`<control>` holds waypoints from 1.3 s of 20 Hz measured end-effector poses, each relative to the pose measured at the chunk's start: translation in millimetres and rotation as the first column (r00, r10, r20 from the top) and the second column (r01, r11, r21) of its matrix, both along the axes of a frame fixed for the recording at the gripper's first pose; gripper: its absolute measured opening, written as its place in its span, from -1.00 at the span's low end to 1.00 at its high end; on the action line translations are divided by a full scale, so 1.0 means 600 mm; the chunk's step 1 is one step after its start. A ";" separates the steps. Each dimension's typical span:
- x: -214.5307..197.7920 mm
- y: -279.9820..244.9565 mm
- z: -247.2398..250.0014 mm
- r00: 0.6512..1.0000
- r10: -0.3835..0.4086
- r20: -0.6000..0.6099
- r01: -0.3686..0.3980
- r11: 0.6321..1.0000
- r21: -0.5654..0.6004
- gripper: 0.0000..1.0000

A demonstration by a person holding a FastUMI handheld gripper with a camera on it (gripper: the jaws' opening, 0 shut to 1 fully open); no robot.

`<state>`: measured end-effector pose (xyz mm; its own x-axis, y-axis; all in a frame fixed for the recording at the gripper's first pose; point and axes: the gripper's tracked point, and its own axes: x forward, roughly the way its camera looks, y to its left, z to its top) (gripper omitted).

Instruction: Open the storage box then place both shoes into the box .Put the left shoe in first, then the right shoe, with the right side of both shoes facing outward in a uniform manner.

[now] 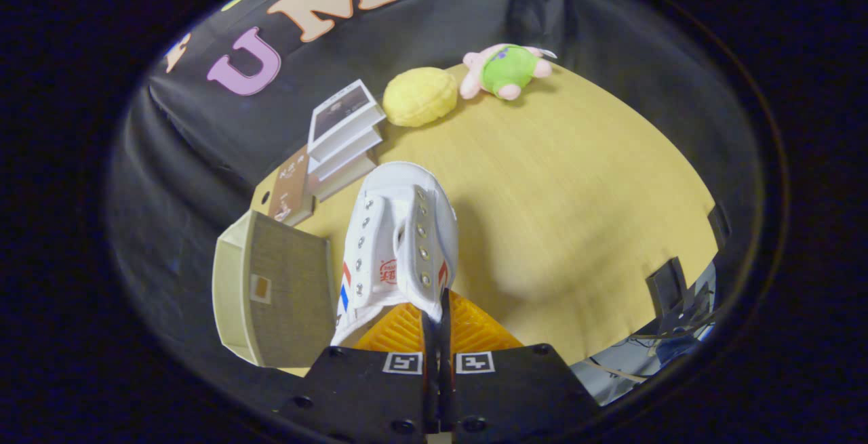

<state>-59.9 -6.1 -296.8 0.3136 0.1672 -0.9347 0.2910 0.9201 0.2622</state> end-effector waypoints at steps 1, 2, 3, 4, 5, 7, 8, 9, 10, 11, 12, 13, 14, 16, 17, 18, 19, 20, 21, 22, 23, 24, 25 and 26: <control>0.007 0.027 0.015 1.000 0.003 0.021 -0.003 1.000 0.008 -0.92; 0.014 0.056 0.032 0.999 0.011 0.041 -0.012 1.000 0.018 -0.92; 0.019 0.087 0.050 0.998 0.023 0.054 -0.025 0.999 0.032 -0.92; 0.026 0.118 0.066 0.997 0.037 0.068 -0.040 0.998 0.047 -0.92; 0.035 0.149 0.075 0.996 0.049 0.081 -0.054 0.997 0.062 -0.92; 0.049 0.211 0.094 0.993 0.067 0.101 -0.076 0.993 0.091 -0.92; 0.054 0.239 0.099 0.991 0.072 0.108 -0.083 0.991 0.103 -0.92; 0.056 0.268 0.103 0.991 0.081 0.108 -0.093 0.989 0.114 -0.92; 0.060 0.291 0.105 0.990 0.091 0.112 -0.105 0.987 0.125 -0.92; 0.062 0.315 0.106 0.989 0.097 0.113 -0.112 0.984 0.136 -0.92; 0.061 0.336 0.107 0.988 0.105 0.111 -0.120 0.982 0.148 -0.92; 0.059 0.356 0.106 0.988 0.115 0.105 -0.131 0.979 0.157 -0.92; 0.056 0.375 0.103 0.987 0.127 0.100 -0.142 0.977 0.161 -0.92; 0.045 0.396 0.086 0.985 0.153 0.083 -0.164 0.975 0.148 -0.70; 0.034 0.401 0.077 0.984 0.163 0.073 -0.172 0.975 0.142 -0.49; 0.031 0.412 0.076 0.983 0.163 0.078 -0.174 0.972 0.159 -0.27; 0.032 0.410 0.081 0.983 0.155 0.093 -0.168 0.974 0.151 -0.06; 0.042 0.406 0.094 0.979 0.147 0.138 -0.167 0.976 0.143 0.16; 0.052 0.398 0.107 0.974 0.151 0.171 -0.173 0.977 0.127 0.37; 0.067 0.385 0.117 0.963 0.167 0.211 -0.191 0.976 0.099 0.59; 0.067 0.370 0.138 0.949 0.184 0.254 -0.208 0.976 0.069 0.81; 0.077 0.356 0.159 0.932 0.196 0.305 -0.219 0.975 0.042 1.00; 0.088 0.339 0.180 0.911 0.205 0.358 -0.225 0.974 0.014 1.00; 0.097 0.320 0.207 0.887 0.211 0.412 -0.225 0.974 -0.016 1.00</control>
